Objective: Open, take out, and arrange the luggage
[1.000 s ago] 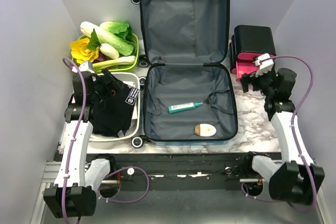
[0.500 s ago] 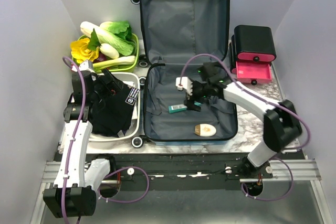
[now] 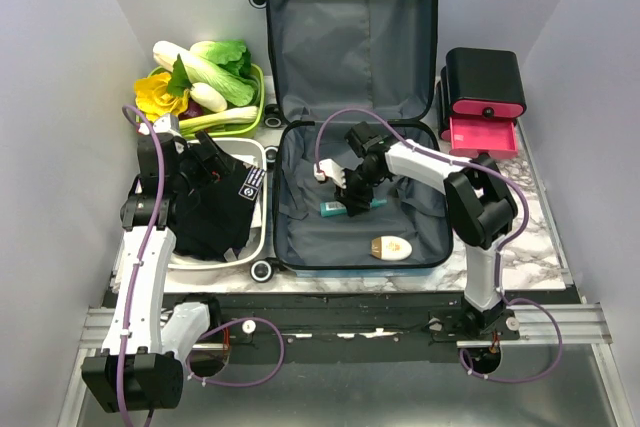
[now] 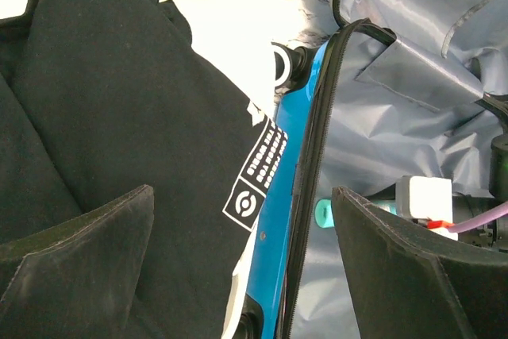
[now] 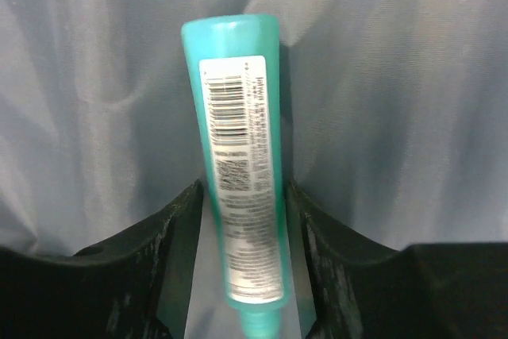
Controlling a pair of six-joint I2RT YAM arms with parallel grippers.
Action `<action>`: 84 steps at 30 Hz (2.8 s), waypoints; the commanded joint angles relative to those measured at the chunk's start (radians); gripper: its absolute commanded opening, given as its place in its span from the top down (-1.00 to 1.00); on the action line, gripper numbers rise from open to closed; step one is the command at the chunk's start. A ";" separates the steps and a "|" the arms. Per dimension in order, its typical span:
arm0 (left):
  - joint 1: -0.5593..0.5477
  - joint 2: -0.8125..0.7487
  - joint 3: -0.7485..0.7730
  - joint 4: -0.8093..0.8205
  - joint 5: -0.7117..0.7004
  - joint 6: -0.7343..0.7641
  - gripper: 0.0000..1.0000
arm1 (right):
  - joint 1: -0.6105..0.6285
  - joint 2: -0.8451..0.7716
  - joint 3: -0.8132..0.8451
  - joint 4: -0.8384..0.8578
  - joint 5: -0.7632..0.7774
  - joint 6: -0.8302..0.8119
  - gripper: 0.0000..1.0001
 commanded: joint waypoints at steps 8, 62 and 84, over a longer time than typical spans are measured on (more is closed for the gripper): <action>-0.001 -0.005 0.017 -0.003 -0.010 0.008 -0.98 | 0.046 -0.060 -0.041 0.031 0.083 0.009 0.64; 0.002 0.052 0.195 -0.202 -0.289 0.016 -0.98 | -0.811 -0.257 -0.084 0.369 0.186 -0.460 0.85; 0.000 -0.016 0.181 -0.227 -0.287 0.016 -0.98 | -0.820 -0.323 -0.179 0.469 0.226 -0.414 -0.10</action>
